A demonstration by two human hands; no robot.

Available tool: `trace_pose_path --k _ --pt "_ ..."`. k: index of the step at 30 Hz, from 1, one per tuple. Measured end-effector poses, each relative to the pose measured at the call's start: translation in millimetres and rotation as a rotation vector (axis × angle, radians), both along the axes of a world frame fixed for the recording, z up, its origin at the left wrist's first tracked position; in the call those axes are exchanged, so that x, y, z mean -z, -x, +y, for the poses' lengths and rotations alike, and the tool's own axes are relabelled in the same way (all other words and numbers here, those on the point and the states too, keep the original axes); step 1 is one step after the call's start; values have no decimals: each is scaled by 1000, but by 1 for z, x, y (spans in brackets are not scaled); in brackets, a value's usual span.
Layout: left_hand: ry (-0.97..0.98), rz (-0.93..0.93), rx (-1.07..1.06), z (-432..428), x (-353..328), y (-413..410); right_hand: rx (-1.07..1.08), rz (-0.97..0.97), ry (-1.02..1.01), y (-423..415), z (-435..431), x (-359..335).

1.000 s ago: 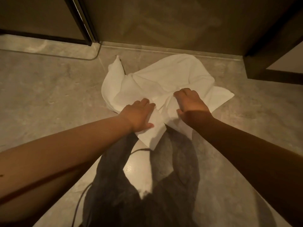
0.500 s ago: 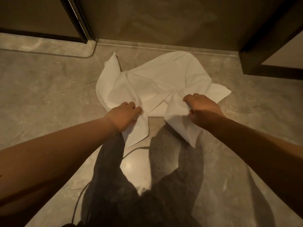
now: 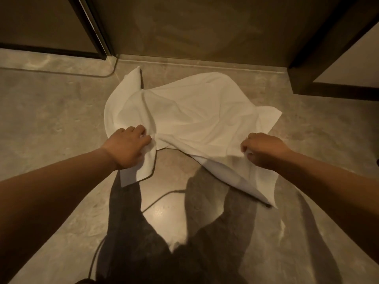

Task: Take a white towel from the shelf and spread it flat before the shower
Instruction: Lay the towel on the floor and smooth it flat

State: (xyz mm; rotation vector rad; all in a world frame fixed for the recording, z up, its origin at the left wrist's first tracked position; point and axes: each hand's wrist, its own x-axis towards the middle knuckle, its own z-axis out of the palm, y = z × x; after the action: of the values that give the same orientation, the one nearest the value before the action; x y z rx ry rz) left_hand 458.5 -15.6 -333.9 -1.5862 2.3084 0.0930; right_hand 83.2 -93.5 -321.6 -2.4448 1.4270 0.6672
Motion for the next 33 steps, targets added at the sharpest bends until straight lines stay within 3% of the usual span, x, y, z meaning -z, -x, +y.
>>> trace_pose_path --k 4,6,15,25,33 --pt "171 140 165 0 -11 16 -29 -212 131 -15 -2 -7" --pt "117 192 193 -3 -8 27 -21 -248 119 -23 -4 -7" --pt "-141 237 49 -14 16 67 -140 -122 18 -32 9 12" --pt "-132 178 238 6 23 55 -108 -63 -39 -25 12 13" --pt "-402 227 204 26 20 64 -111 -42 -25 -23 27 16"
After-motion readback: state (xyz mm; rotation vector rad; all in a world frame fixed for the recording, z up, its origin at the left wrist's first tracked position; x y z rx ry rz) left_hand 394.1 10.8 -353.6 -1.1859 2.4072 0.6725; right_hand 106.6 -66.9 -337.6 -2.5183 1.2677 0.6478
